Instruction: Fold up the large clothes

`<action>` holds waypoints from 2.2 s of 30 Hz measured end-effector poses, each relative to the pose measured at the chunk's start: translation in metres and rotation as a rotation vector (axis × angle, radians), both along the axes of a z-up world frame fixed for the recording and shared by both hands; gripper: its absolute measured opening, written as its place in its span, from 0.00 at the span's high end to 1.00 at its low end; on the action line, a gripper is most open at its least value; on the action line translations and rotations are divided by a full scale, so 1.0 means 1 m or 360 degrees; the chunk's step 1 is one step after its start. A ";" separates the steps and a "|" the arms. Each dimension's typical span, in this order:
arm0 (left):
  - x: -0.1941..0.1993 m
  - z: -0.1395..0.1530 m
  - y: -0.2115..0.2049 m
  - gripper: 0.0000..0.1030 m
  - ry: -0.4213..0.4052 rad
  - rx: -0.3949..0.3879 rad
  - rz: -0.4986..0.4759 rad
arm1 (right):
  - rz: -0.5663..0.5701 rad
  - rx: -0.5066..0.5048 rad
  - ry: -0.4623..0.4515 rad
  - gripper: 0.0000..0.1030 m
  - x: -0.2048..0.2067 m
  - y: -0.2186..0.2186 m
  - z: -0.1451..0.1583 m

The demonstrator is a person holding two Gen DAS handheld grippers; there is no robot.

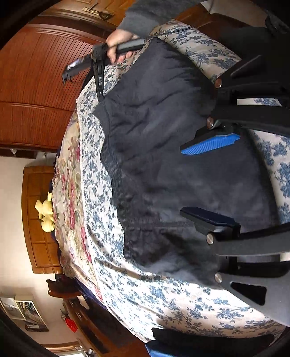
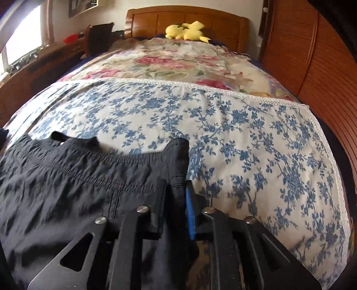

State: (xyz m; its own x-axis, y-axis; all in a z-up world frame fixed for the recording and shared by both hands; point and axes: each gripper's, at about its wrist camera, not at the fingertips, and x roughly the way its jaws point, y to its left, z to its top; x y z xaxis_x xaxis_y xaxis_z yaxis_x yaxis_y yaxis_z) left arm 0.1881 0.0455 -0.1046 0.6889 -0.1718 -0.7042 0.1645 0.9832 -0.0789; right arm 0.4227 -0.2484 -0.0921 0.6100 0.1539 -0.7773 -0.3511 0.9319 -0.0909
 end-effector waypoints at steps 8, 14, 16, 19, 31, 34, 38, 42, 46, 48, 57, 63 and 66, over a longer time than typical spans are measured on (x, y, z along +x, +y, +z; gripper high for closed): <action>0.001 0.001 -0.038 0.54 -0.0004 -0.0018 -0.0063 | 0.0168 0.0020 -0.0054 0.47 -0.089 -0.025 0.029; -0.001 0.006 -0.068 0.54 -0.0007 0.0005 -0.0121 | 0.0211 0.0130 -0.0005 0.46 -0.147 -0.044 0.029; -0.003 0.007 -0.075 0.54 -0.0013 0.0010 -0.0133 | 0.0209 0.0144 0.0005 0.46 -0.159 -0.048 0.028; -0.005 0.008 -0.082 0.54 -0.0011 0.0000 -0.0137 | 0.0213 0.0167 0.0026 0.46 -0.174 -0.051 0.023; -0.017 -0.003 -0.096 0.54 -0.0022 -0.0017 -0.0171 | 0.0143 0.0261 0.0157 0.41 -0.207 -0.060 0.003; -0.018 -0.008 -0.096 0.54 -0.0034 0.0007 -0.0174 | 0.0094 0.0269 0.0134 0.36 -0.212 -0.063 0.002; -0.015 -0.014 -0.098 0.54 -0.0034 0.0020 -0.0212 | -0.0023 0.0262 0.0150 0.34 -0.209 -0.070 -0.012; -0.011 -0.022 -0.097 0.54 -0.0011 0.0036 -0.0207 | -0.0056 0.0270 0.0201 0.34 -0.204 -0.070 -0.029; -0.010 -0.034 -0.096 0.54 0.0031 0.0021 -0.0205 | -0.0096 0.0296 0.0253 0.33 -0.201 -0.069 -0.043; -0.011 -0.037 -0.094 0.53 0.0028 0.0002 -0.0205 | -0.0113 0.0317 0.0263 0.33 -0.201 -0.069 -0.046; -0.011 -0.041 -0.089 0.53 0.0043 -0.0062 -0.0194 | -0.0127 0.0463 0.0322 0.43 -0.200 -0.072 -0.048; -0.011 -0.043 -0.089 0.53 0.0044 -0.0075 -0.0192 | -0.0067 0.0570 0.0367 0.79 -0.202 -0.067 -0.046; -0.011 -0.042 -0.087 0.53 0.0045 -0.0085 -0.0189 | -0.0071 0.0581 0.0351 0.83 -0.201 -0.064 -0.044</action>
